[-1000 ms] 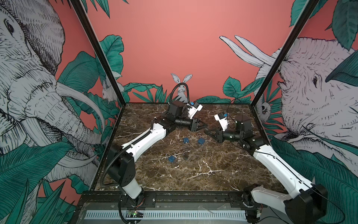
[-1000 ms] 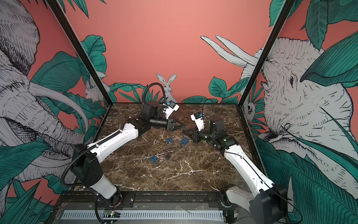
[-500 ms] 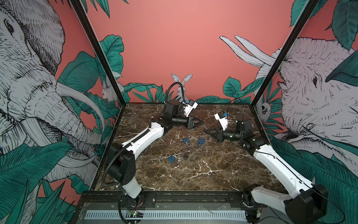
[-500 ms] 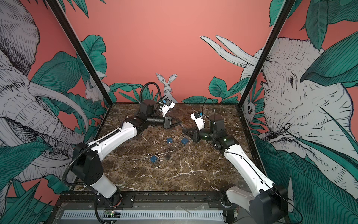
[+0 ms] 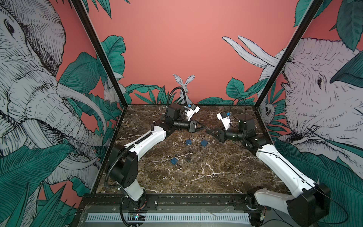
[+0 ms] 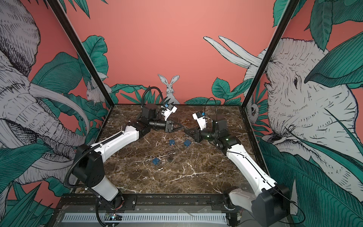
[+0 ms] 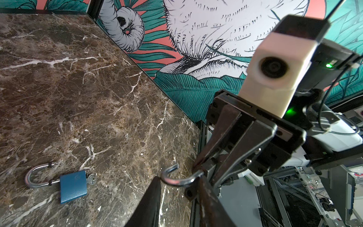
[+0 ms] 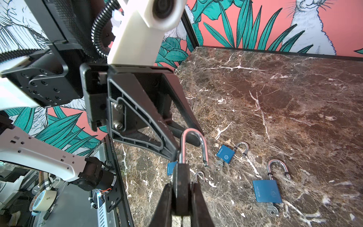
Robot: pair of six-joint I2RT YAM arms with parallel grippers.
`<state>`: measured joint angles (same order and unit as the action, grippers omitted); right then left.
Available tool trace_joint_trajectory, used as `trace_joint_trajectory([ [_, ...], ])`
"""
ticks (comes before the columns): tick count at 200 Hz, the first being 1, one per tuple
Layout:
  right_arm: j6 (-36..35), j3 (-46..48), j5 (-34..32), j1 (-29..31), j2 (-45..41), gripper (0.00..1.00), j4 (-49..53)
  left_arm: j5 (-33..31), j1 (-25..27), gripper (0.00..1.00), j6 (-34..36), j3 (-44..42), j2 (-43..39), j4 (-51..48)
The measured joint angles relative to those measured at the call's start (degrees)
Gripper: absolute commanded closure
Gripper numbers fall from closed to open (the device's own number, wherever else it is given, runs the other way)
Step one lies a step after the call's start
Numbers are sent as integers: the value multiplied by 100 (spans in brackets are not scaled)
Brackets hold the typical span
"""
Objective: Lock with the key
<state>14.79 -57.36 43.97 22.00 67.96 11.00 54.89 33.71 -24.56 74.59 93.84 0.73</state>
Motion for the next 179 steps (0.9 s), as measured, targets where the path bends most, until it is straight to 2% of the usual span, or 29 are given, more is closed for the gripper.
trace_joint_trajectory([
  [65, 31, -57, 223, -9, 105, 100, -2, -247, -79, 67, 9, -144, -334, 15],
  [179, 129, -57, 345, -9, 205, 100, -4, -216, -85, 67, -533, 116, -74, 632],
])
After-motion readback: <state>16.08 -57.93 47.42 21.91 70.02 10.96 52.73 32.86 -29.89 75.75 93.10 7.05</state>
